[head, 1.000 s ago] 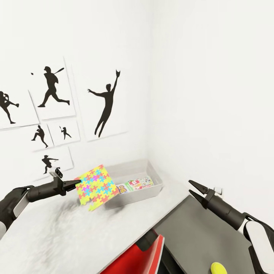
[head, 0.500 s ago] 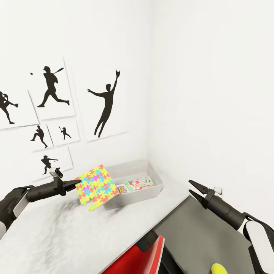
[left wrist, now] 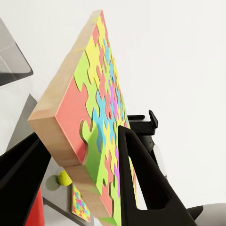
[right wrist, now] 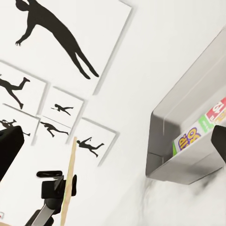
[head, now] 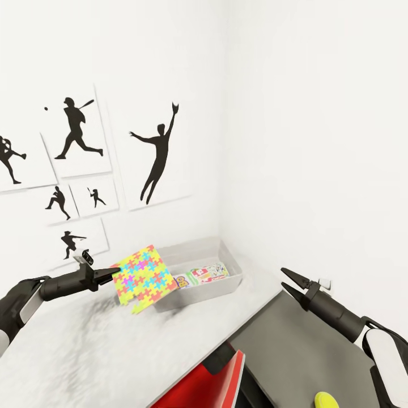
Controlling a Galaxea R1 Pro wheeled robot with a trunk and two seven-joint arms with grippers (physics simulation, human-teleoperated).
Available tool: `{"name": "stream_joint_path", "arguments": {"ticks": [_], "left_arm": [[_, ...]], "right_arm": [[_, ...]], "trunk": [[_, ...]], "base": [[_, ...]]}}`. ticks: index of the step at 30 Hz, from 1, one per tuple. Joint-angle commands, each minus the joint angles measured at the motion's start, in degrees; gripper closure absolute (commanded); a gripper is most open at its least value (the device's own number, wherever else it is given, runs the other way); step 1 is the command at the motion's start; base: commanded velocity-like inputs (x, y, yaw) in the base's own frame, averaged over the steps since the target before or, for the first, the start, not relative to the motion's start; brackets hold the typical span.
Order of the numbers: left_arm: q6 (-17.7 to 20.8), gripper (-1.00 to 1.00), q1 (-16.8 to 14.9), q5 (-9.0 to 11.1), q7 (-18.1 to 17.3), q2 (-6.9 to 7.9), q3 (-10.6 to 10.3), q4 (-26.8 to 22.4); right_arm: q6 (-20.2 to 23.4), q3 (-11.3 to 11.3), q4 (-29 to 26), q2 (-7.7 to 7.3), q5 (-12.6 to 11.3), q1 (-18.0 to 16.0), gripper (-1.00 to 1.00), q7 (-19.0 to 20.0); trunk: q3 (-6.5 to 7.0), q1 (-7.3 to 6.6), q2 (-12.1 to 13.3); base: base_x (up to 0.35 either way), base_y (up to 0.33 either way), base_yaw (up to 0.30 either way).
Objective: Put all the toys in the child's room - the three board games (two on the bed and one on the table), the two jigsaw puzzles on the table, and the tennis ball on the table - inside the toy box on the table in the child's room.
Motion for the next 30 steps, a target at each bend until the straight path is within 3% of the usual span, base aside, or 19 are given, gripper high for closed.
{"name": "stream_joint_path", "arguments": {"ticks": [1, 5, 9, 14, 17, 18, 20, 24, 30], "left_arm": [[0.6, 1.0, -0.1, 0.2, -0.3, 0.07, -0.3, 0.0], [0.7, 1.0, -0.1, 0.1, 0.0, -0.25, -0.1, -0.1], [1.7, 1.0, -0.4, 0.1, 1.1, -2.01, 0.0, -0.9], [4.5, 1.0, -5.3, 0.2, 4.4, -3.11, 0.2, -1.6], [5.3, 1.0, -8.1, 0.2, 6.5, -3.58, 1.4, -1.6], [6.0, 1.0, -11.1, 0.2, 10.0, -5.18, 2.9, -1.5], [6.1, 1.0, -11.9, 0.3, 11.7, -5.68, 3.4, -1.5], [6.3, 1.0, -14.1, 0.3, 18.0, -8.06, 5.3, -1.4], [6.3, 1.0, -16.5, 0.3, 24.0, -10.63, 6.1, -1.3]], "right_arm": [[0.3, -0.1, 0.0, 0.04, 0.2, -0.1, -1.0, 0.3], [0.3, -0.1, 0.0, 0.07, 0.2, -0.1, -1.0, 0.3], [0.4, -0.1, 0.0, 0.02, 0.2, -0.1, -1.0, 0.4], [0.4, -0.1, 0.0, 0.03, 0.2, -0.1, -1.0, 0.4], [0.4, -0.1, 0.0, 0.02, 0.2, -0.1, -1.0, 0.4], [0.4, -0.1, 0.0, 0.0, 0.2, -0.1, -1.0, 0.4], [0.4, -0.1, 0.0, 0.0, 0.2, -0.1, -1.0, 0.4], [0.4, -0.1, 0.0, 0.0, 0.2, -0.1, -1.0, 0.4], [0.4, -0.1, -0.1, -0.03, 0.2, -0.1, -1.0, 0.4]], "trunk": [[-0.21, 0.04, -0.1], [-0.56, 0.04, -0.1], [-0.93, 0.04, -0.1], [-1.41, 0.04, -0.1], [-1.69, 0.04, -0.1], [-1.78, 0.04, -0.1], [-1.97, 0.04, -0.1], [-2.35, 0.04, -0.1], [-2.92, 0.04, -0.1]], "base": [[0.0, 0.0, 0.0], [0.0, 0.0, 0.0], [0.0, 0.0, 0.0], [0.0, 0.0, 0.0], [0.0, 0.0, 0.0], [0.0, 0.0, 0.0], [0.0, 0.0, 0.0], [0.0, 0.0, 0.0], [0.0, 0.0, 0.0]]}}
